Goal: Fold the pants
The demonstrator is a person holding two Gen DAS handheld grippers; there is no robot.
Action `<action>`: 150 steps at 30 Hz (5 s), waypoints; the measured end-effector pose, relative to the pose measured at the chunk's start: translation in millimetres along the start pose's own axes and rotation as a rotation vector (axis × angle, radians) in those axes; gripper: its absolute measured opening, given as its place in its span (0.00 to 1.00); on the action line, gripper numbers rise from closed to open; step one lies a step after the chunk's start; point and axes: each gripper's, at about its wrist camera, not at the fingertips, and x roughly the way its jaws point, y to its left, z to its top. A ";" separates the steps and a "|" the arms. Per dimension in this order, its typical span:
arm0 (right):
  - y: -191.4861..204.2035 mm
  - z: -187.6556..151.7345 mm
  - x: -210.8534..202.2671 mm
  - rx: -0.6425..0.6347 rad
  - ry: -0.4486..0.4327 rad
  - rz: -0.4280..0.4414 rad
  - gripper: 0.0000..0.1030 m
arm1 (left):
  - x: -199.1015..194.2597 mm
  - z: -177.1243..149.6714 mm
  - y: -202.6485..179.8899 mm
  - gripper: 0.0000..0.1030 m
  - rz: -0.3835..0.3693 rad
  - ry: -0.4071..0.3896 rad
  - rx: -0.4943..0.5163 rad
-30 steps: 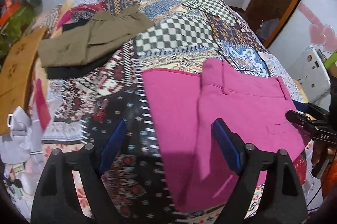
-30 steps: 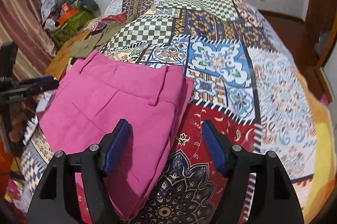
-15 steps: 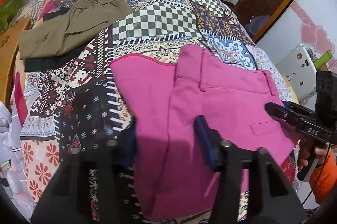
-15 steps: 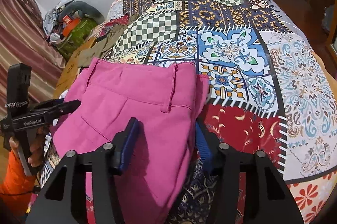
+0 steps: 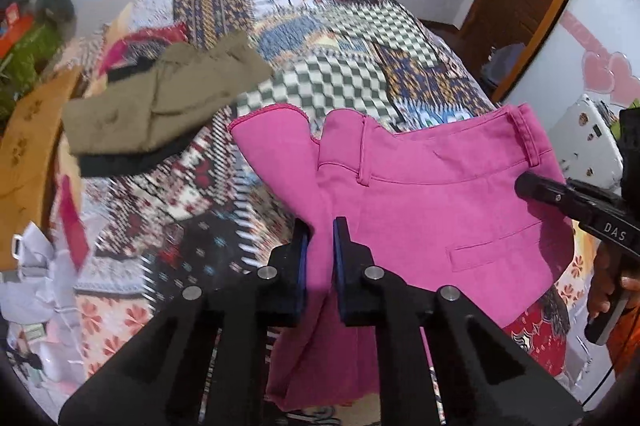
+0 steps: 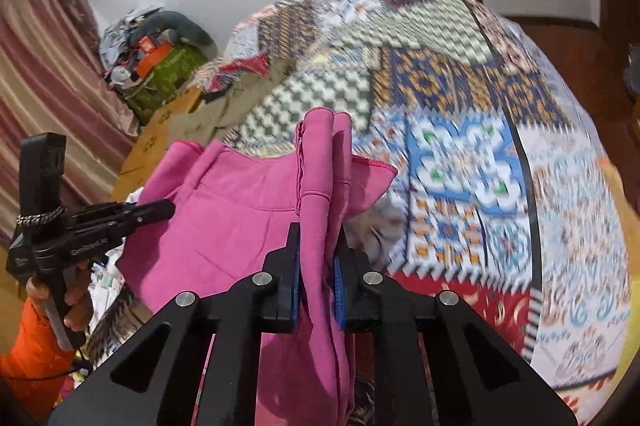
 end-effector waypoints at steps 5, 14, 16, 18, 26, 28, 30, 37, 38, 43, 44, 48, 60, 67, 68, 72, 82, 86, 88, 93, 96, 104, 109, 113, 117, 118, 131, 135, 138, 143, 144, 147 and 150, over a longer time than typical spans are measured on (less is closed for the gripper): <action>21.3 27.9 7.8 -0.069 -0.038 0.011 0.11 | -18.3 19.4 20.1 0.11 0.053 -0.071 0.001; 63.9 85.3 35.3 -0.165 -0.105 0.058 0.11 | -33.7 57.6 68.4 0.11 0.160 -0.173 -0.039; 71.5 96.3 43.0 -0.180 -0.115 0.071 0.11 | -33.0 65.9 81.4 0.11 0.182 -0.185 -0.047; 78.8 106.7 52.5 -0.195 -0.125 0.084 0.11 | -31.2 73.3 94.6 0.11 0.199 -0.196 -0.056; 106.0 150.7 107.9 -0.248 -0.129 0.095 0.11 | -4.6 107.9 154.5 0.11 0.257 -0.199 -0.125; 111.4 161.2 125.7 -0.247 -0.123 0.095 0.11 | 7.2 116.7 169.5 0.11 0.281 -0.185 -0.134; 115.0 169.2 142.1 -0.241 -0.108 0.098 0.11 | 17.9 123.7 182.3 0.11 0.300 -0.171 -0.147; 129.3 190.7 206.7 -0.255 -0.038 0.072 0.11 | 72.7 142.1 229.1 0.11 0.353 -0.084 -0.192; 130.4 191.9 214.1 -0.260 -0.031 0.067 0.11 | 80.2 142.9 234.5 0.11 0.358 -0.078 -0.192; 129.2 191.6 249.6 -0.306 -0.014 0.037 0.11 | 114.8 144.6 252.9 0.11 0.359 -0.047 -0.191; 129.7 191.0 257.5 -0.328 0.001 0.020 0.11 | 121.6 144.7 254.9 0.11 0.357 -0.036 -0.188; 126.3 184.3 285.0 -0.394 0.077 -0.050 0.12 | 150.8 133.7 267.3 0.17 0.366 0.038 -0.184; 90.0 167.4 260.0 -0.294 0.144 -0.112 0.22 | 118.2 101.4 282.9 0.44 0.430 0.074 -0.259; 109.6 143.6 179.6 -0.262 0.029 -0.047 0.22 | 28.2 89.3 240.4 0.51 0.392 -0.059 -0.259; 114.4 142.1 167.0 -0.266 0.007 -0.036 0.22 | 12.2 88.0 230.5 0.52 0.387 -0.088 -0.247; 138.6 136.1 104.9 -0.292 -0.112 0.017 0.22 | -52.0 79.5 187.0 0.53 0.374 -0.200 -0.179; 184.3 101.0 -42.9 -0.338 -0.393 0.140 0.22 | -198.3 26.6 83.0 0.65 0.322 -0.519 -0.059; 193.1 73.4 -81.0 -0.357 -0.462 0.147 0.22 | -232.6 -1.5 55.9 0.66 0.317 -0.601 -0.047; 199.0 58.4 -96.4 -0.384 -0.501 0.128 0.23 | -248.5 -13.7 46.1 0.69 0.304 -0.636 -0.053; 204.2 30.1 -119.9 -0.394 -0.589 0.100 0.55 | -278.2 -40.3 27.8 0.81 0.295 -0.710 -0.062; 204.5 21.4 -126.9 -0.382 -0.607 0.073 0.76 | -290.0 -54.4 20.2 0.91 0.280 -0.756 -0.053; 205.3 11.1 -140.9 -0.364 -0.659 0.014 1.00 | -300.8 -73.9 14.4 0.99 0.289 -0.801 -0.068; 210.5 4.3 -143.9 -0.380 -0.675 0.007 1.00 | -302.7 -79.0 14.3 1.00 0.289 -0.808 -0.074; 212.0 0.6 -145.6 -0.383 -0.679 0.011 1.00 | -302.0 -81.3 15.9 1.00 0.285 -0.806 -0.083; 213.1 -3.0 -147.3 -0.389 -0.687 0.005 1.00 | -299.2 -81.0 16.5 1.00 0.285 -0.800 -0.083; 212.9 -3.1 -147.1 -0.388 -0.685 0.006 1.00 | -299.1 -81.7 16.2 1.00 0.285 -0.799 -0.082; 214.6 -4.5 -146.7 -0.385 -0.672 -0.001 1.00 | -293.0 -80.0 21.9 1.00 0.275 -0.780 -0.102; 213.0 -4.6 -146.5 -0.381 -0.669 0.001 1.00 | -292.0 -78.7 22.0 1.00 0.271 -0.777 -0.104; 212.6 -4.3 -146.3 -0.380 -0.666 0.000 1.00 | -291.3 -77.5 21.0 1.00 0.269 -0.774 -0.099; 212.2 -4.0 -146.8 -0.378 -0.660 -0.004 1.00 | -290.2 -77.4 21.7 1.00 0.265 -0.770 -0.100; 212.3 -3.4 -146.9 -0.378 -0.659 -0.004 1.00 | -289.8 -77.2 22.3 1.00 0.264 -0.769 -0.101; 211.5 -3.3 -148.1 -0.379 -0.655 -0.006 1.00 | -288.3 -76.7 22.5 1.00 0.257 -0.764 -0.101; 212.1 -3.8 -148.3 -0.376 -0.654 -0.004 1.00 | -288.5 -75.9 22.3 1.00 0.258 -0.764 -0.099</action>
